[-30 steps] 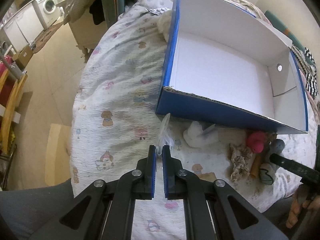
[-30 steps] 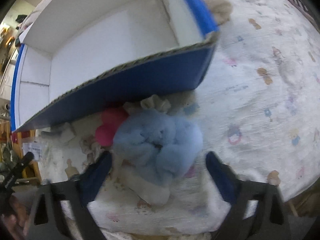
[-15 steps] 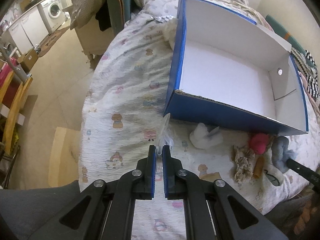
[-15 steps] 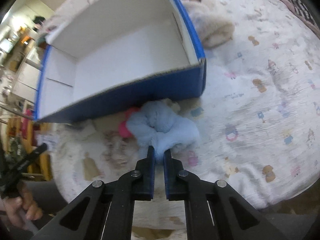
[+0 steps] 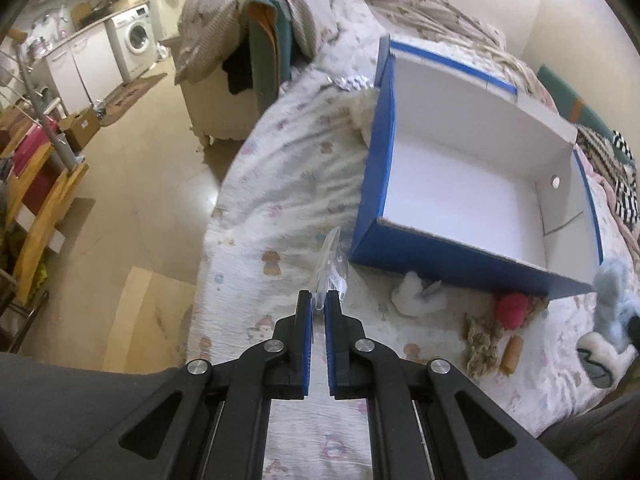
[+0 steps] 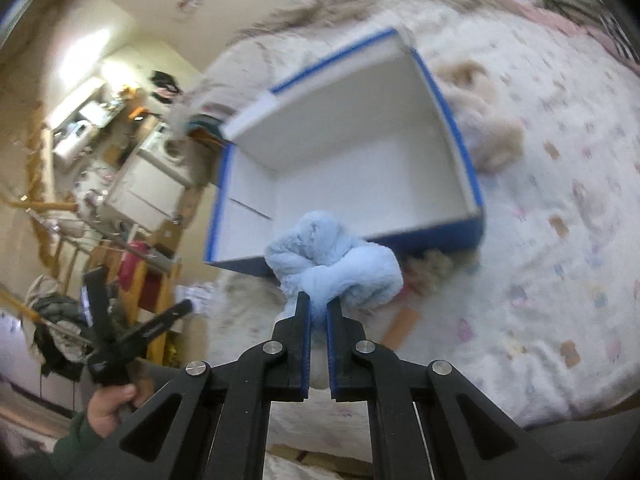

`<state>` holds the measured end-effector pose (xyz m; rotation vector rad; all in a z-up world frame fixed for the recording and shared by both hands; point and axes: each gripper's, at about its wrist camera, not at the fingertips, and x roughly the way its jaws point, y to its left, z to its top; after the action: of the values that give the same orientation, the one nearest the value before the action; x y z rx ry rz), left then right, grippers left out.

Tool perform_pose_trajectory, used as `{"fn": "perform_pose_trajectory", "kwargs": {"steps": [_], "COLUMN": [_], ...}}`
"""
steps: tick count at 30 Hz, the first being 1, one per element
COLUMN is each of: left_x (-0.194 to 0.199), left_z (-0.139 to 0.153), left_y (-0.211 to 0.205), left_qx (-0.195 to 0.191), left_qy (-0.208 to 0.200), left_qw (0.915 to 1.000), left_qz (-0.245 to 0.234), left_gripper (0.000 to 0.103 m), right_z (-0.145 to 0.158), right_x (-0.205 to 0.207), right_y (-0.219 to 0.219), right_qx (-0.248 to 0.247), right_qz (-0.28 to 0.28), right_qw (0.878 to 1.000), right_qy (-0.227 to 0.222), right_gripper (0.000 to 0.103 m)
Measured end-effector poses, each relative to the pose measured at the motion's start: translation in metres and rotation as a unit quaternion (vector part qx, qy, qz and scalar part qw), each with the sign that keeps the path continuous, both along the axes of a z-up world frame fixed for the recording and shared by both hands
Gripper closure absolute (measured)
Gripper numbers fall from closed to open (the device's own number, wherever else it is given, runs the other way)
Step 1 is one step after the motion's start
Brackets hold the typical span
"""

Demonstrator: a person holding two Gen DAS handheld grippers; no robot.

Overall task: Organize soft objects
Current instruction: 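Close right gripper on blue fluffy plush and lift while left holds bag, then lower blue plush into box and open right gripper while left carries bag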

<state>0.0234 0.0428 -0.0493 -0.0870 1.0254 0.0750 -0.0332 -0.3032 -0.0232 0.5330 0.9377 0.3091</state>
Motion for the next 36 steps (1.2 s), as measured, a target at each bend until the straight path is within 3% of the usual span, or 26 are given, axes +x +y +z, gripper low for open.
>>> {"fn": "perform_pose_trajectory", "kwargs": {"steps": [9, 21, 27, 36], "left_x": [0.005, 0.051, 0.077, 0.116], "left_z": [0.056, 0.106, 0.105, 0.067], "left_y": [0.000, -0.040, -0.071, -0.099], "left_qx": [0.006, 0.013, 0.025, 0.014], "left_qy": [-0.069, -0.115, -0.115, -0.089], "left_qw": [0.9975, 0.9927, 0.9905, 0.9892], "left_qz": [0.014, -0.036, -0.070, -0.116], "left_gripper": [0.097, 0.097, 0.097, 0.097], "right_z": [0.046, 0.056, 0.049, 0.020], "right_x": [0.020, 0.067, 0.091, 0.126], "right_y": [0.024, 0.024, 0.016, 0.006], "right_qx": [-0.016, -0.024, -0.024, -0.034], "right_qz": [0.027, 0.019, 0.005, -0.012], "right_qw": [0.997, 0.997, 0.998, 0.998], "right_qy": [-0.065, -0.074, -0.066, -0.041], "right_gripper": [0.095, 0.095, 0.095, 0.095]}}
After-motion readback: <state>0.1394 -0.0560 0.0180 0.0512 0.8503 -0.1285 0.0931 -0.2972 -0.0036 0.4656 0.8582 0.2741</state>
